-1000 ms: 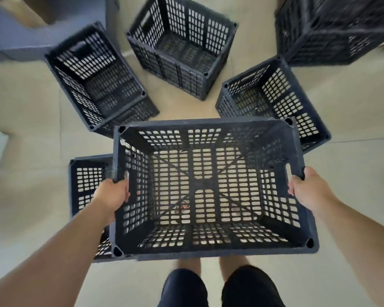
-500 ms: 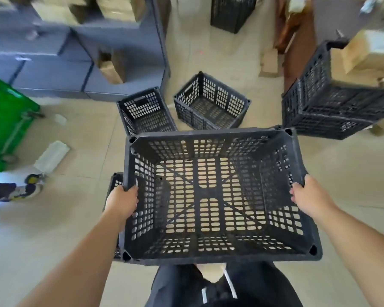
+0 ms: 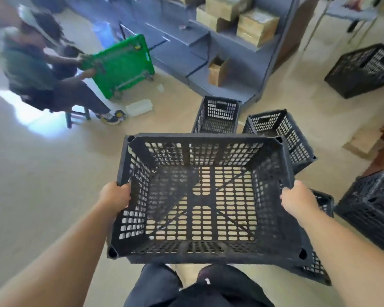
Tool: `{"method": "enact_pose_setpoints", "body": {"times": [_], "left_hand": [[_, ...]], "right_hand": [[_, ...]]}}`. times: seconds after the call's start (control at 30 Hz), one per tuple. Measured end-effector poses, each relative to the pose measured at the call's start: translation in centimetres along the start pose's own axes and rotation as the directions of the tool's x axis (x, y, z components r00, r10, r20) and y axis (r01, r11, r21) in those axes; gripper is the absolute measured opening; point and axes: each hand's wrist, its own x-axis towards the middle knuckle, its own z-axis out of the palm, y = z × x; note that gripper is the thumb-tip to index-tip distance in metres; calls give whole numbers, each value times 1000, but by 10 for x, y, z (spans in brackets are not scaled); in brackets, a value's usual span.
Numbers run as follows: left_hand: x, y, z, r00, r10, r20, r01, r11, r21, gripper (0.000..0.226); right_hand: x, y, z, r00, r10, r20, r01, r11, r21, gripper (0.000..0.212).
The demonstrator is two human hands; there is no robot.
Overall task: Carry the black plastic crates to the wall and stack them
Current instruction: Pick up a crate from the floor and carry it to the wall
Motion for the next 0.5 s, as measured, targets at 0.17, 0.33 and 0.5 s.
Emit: {"method": "enact_pose_setpoints", "body": {"times": [0.17, 0.33, 0.5], "left_hand": [[-43, -77, -51, 983, -145, -114, 127, 981, -146, 27], [-90, -162, -111, 942, -274, -192, 205, 926, -316, 19], [-136, -275, -164, 884, -407, -231, 275, 851, -447, 17]], "right_hand": [[-67, -71, 8, 984, -174, -30, 169, 978, -123, 42], [-130, -122, 54, 937, -348, 43, 346, 898, -271, 40], [-212, -156, 117, 858, -489, 158, 511, 781, -359, 35]]}}
